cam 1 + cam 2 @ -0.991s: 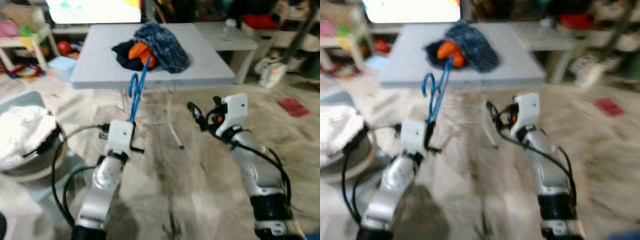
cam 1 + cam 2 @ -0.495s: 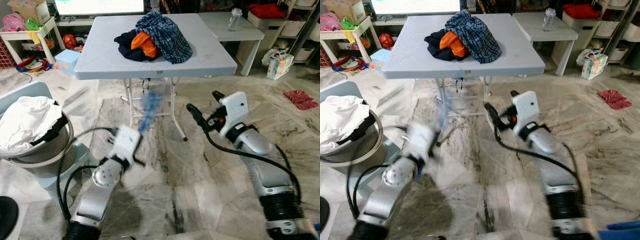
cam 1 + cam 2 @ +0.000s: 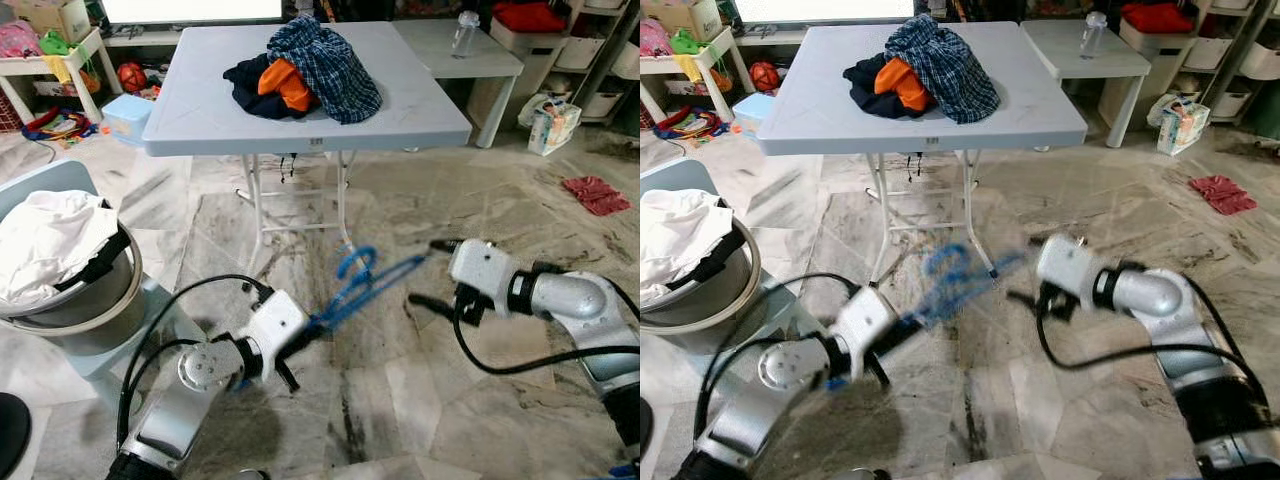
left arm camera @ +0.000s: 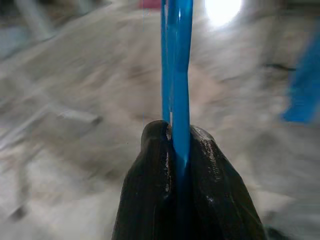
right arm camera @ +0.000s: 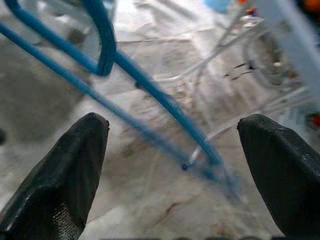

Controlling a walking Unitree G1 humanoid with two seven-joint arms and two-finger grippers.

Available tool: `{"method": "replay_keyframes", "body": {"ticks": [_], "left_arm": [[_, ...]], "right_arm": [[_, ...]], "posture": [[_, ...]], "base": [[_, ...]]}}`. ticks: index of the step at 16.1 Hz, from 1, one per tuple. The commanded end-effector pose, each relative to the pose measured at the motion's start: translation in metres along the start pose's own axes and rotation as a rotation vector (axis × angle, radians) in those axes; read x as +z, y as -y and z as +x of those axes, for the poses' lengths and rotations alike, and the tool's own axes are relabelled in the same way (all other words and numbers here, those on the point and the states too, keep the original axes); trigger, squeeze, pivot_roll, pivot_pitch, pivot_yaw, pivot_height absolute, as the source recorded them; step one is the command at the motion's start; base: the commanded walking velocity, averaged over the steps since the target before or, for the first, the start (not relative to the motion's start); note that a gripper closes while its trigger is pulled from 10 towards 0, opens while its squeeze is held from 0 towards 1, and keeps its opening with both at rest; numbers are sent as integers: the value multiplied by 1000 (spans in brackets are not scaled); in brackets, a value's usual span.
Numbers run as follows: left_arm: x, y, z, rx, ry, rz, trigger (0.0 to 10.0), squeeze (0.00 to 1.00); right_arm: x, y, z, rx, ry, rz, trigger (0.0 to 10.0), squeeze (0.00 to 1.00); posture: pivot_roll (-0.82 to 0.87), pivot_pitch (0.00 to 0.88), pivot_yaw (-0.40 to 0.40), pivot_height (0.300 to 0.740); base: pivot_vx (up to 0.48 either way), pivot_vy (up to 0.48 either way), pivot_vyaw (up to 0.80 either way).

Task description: Hang hanger

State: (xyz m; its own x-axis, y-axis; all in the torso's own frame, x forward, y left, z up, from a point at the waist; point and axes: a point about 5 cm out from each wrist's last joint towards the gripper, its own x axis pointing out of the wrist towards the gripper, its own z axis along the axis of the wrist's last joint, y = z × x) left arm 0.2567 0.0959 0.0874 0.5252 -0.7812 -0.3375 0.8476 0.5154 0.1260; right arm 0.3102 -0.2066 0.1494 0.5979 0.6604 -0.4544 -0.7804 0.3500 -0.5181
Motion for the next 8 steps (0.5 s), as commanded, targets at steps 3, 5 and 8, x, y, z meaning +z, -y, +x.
{"method": "replay_keyframes", "body": {"ticks": [3, 5, 8], "left_arm": [[10, 13, 4, -158, 40, 84, 10000, 0], [8, 18, 5, -215, 12, 110, 10000, 0], [6, 18, 3, -243, 8, 126, 10000, 0]], "right_arm": [[-1, -15, 1, 106, -2, 24, 10000, 0], [-3, -20, 2, 133, -11, 33, 10000, 0], [-9, -24, -7, 200, -60, 4, 0, 0]], "posture": [[19, 78, -25, 740], [17, 77, -16, 740], [12, 75, -4, 740]], "base": [[0, 0, 0], [0, 0, 0], [0, 0, 0]]}}
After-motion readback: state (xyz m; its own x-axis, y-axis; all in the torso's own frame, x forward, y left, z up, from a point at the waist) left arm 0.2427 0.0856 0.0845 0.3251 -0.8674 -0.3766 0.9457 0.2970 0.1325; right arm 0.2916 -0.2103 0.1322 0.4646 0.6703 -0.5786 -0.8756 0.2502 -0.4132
